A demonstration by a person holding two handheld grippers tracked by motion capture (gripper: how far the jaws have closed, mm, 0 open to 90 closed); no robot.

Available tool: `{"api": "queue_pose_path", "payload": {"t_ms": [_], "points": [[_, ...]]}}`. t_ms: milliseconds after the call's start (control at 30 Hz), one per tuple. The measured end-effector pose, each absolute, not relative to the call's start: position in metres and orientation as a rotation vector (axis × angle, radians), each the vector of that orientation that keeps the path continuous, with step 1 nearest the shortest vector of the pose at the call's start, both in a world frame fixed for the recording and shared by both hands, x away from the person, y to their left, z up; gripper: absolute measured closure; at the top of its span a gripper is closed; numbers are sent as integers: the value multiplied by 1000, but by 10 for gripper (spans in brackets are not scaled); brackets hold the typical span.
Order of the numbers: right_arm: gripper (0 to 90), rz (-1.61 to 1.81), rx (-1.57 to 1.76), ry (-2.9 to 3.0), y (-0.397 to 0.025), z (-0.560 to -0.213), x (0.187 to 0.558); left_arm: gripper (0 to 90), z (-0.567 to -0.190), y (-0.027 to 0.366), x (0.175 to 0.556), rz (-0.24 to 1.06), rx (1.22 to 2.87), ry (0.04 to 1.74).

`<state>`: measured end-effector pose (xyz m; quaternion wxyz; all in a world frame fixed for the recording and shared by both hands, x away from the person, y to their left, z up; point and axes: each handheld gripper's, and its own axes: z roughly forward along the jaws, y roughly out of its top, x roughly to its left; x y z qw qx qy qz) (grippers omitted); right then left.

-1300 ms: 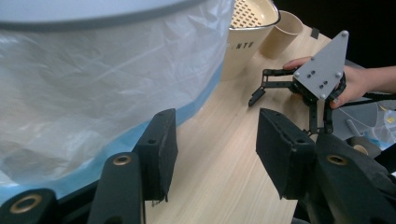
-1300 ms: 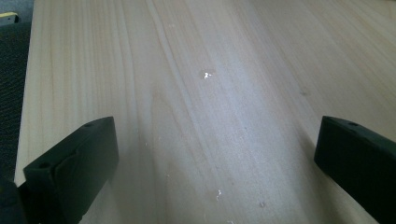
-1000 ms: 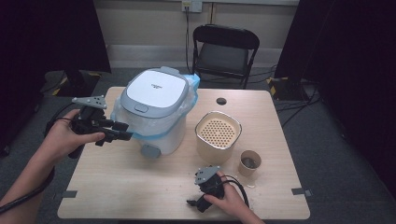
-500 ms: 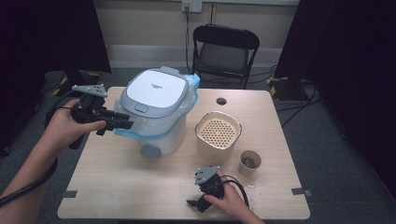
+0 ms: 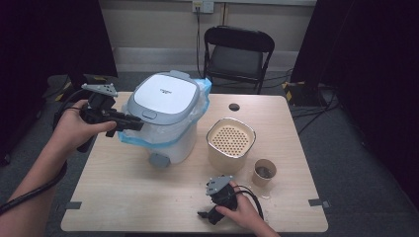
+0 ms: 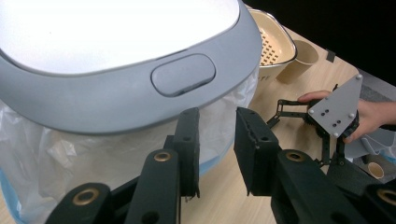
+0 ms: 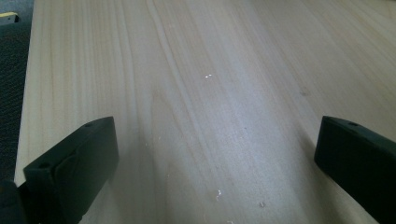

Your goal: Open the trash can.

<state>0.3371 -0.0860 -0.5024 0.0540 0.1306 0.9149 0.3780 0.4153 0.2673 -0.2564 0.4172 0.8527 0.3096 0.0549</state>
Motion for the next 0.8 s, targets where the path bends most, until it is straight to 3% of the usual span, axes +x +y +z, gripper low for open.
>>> {"api": "queue_pose_path", "payload": {"t_ms": [800], "points": [[0, 1149, 395, 2778, -86, -502, 337, 772, -248, 251, 434, 164, 2139, 778]]}}
